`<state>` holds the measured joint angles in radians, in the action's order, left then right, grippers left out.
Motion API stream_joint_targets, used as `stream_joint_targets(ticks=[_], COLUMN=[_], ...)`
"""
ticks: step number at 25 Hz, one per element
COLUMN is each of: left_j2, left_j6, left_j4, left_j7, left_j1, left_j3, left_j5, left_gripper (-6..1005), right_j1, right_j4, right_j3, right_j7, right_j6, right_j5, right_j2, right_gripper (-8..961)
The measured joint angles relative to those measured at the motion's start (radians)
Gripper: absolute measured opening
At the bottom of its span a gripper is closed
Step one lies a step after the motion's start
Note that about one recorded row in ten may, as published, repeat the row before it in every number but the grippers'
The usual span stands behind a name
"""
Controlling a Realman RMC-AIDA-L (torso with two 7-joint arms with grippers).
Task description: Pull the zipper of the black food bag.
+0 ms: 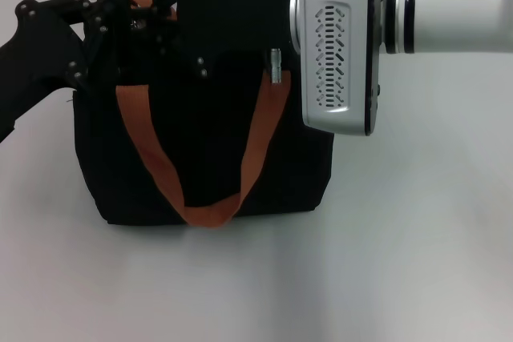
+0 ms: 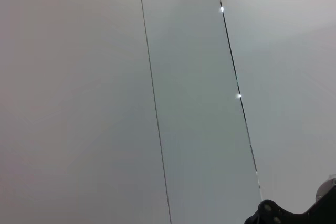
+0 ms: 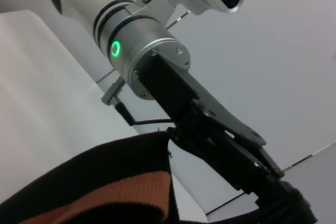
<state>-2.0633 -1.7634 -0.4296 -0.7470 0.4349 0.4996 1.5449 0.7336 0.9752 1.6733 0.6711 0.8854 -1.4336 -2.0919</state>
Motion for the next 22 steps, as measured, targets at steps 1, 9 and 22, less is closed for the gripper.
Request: stream_joint_targets(ticks=[1, 9, 22], left_j2=[0.0, 0.0, -0.001], left_j6=[-0.001, -0.005, -0.019], left_j4=[0.0, 0.0, 0.0], left_j7=[0.0, -0.001, -0.004], left_j1=[0.0, -0.004, -0.007], left_j3=[-0.001, 0.003, -0.001], left_j5=[-0.001, -0.002, 0.0], left_gripper=[93, 95, 98], right_j1=[-0.002, -0.016, -0.049], right_j4=[0.001, 0.006, 0.048], right_j3=[0.0, 0.002, 0.002], right_j7=[0.0, -0.001, -0.001], right_j6=[0.0, 0.0, 0.01], right_j5=[0.009, 0.043, 0.037], right_j2=[0.0, 0.0, 0.002], right_gripper=[299, 25, 1])
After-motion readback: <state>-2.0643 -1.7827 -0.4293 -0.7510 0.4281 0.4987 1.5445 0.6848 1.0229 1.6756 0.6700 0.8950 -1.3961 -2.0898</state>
